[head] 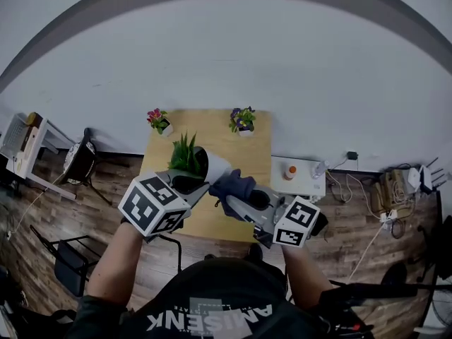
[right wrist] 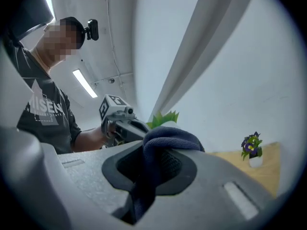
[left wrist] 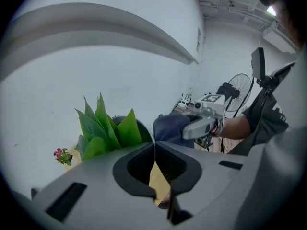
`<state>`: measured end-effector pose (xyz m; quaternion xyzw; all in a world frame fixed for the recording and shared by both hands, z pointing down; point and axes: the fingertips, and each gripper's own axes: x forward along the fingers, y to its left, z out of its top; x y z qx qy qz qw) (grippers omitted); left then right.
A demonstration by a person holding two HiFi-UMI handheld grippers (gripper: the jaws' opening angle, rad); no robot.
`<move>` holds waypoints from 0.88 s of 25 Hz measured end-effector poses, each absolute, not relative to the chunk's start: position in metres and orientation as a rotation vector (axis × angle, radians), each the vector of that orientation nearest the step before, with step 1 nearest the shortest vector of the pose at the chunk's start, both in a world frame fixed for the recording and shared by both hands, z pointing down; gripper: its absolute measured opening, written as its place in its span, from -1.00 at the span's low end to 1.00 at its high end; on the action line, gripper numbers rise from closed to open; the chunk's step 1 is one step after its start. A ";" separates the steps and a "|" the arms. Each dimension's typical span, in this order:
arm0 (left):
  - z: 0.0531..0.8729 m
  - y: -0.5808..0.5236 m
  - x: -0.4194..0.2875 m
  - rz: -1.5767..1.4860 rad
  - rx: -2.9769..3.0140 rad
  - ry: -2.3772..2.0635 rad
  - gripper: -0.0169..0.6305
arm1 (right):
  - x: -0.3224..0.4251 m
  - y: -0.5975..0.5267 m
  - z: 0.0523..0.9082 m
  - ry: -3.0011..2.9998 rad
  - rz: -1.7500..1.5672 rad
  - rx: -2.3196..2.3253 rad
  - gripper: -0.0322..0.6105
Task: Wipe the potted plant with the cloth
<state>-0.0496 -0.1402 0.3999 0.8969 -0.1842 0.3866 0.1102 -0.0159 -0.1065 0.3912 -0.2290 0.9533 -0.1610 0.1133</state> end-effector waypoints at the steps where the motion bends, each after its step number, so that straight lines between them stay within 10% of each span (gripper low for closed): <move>1: 0.402 -0.138 -0.050 1.151 2.641 -0.535 -0.92 | -0.013 -0.109 0.383 2.792 -0.451 -0.673 -0.74; 22: 0.406 -0.107 -0.052 1.234 2.708 -0.517 -0.92 | -0.025 -0.110 0.396 2.882 -0.490 -0.621 -0.74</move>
